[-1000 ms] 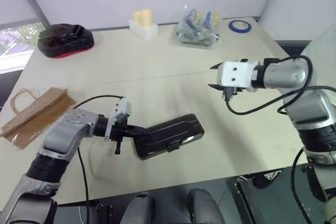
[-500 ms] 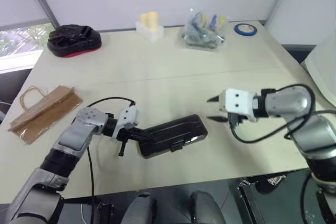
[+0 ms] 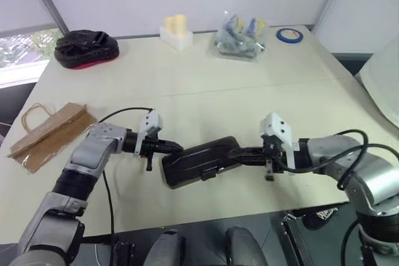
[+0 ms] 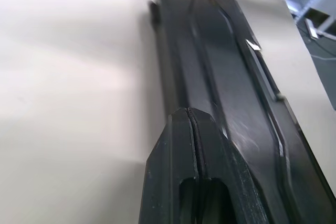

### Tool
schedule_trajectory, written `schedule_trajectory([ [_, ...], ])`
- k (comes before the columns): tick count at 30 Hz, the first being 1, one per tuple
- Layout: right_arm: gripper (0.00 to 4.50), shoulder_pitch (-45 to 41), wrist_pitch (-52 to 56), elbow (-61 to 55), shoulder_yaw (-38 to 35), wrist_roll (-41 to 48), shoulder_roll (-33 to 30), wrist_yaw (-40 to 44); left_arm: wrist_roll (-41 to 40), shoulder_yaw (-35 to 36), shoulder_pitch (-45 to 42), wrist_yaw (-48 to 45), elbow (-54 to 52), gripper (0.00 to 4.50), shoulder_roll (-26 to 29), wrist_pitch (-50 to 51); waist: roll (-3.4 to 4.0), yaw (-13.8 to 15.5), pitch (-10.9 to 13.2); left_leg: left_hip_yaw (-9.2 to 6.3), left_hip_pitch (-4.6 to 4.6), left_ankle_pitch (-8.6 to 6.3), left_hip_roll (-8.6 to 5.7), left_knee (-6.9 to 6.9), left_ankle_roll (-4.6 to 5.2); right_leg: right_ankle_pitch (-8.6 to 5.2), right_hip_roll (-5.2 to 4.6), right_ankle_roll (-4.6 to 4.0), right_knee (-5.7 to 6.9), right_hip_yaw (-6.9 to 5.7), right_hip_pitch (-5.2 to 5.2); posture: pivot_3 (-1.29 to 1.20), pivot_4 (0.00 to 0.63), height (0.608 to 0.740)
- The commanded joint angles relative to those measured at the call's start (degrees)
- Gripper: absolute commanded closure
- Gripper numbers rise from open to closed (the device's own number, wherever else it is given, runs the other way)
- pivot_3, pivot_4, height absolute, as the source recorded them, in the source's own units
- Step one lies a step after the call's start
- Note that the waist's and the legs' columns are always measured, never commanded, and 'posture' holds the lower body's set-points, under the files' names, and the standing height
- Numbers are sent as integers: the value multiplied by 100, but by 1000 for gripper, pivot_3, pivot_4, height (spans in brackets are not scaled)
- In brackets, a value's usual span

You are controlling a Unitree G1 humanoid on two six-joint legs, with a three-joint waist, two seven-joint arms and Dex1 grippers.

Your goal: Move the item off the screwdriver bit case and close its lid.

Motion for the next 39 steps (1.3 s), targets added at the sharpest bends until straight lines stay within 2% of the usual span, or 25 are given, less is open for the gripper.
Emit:
schedule_trajectory([
  [1,4439,22,-95,-93,306,137,34,-79,19,124,-285,64,224,4500,-109,-64,0,-11,0,1,-1,0,0,0,0,0,0,0,-1,0,-1,0,150,740],
  [7,4439,36,-219,-6,890,126,107,-165,234,-13,-585,94,686,4500,-393,-264,-2,-16,2,1,-3,0,0,-1,0,0,1,0,-1,0,-6,0,150,740],
  [14,4439,25,-643,425,1613,-292,418,-486,674,-234,-796,214,1219,4500,-869,-688,-5,-13,3,2,-22,12,-2,6,-22,0,0,0,-2,-4,-16,0,150,740],
  [17,4439,11,-830,617,1788,-528,487,-649,754,-262,-812,244,1266,4500,-990,-738,-5,-19,3,3,-55,18,-3,11,-31,0,0,1,5,-4,-51,0,150,740],
  [19,4439,10,-927,743,1852,-656,536,-755,812,-300,-791,245,1273,4500,-1039,-777,-5,-24,3,4,-81,23,-3,17,-40,1,0,1,14,-2,-84,0,150,740],
  [39,4439,-214,-1233,1200,2002,-1598,1070,-1681,1415,-842,-66,124,1177,4500,-1405,-1215,-9,-61,-24,5,-59,21,1,10,-37,1,6,1,16,-1,-71,0,150,740],
])
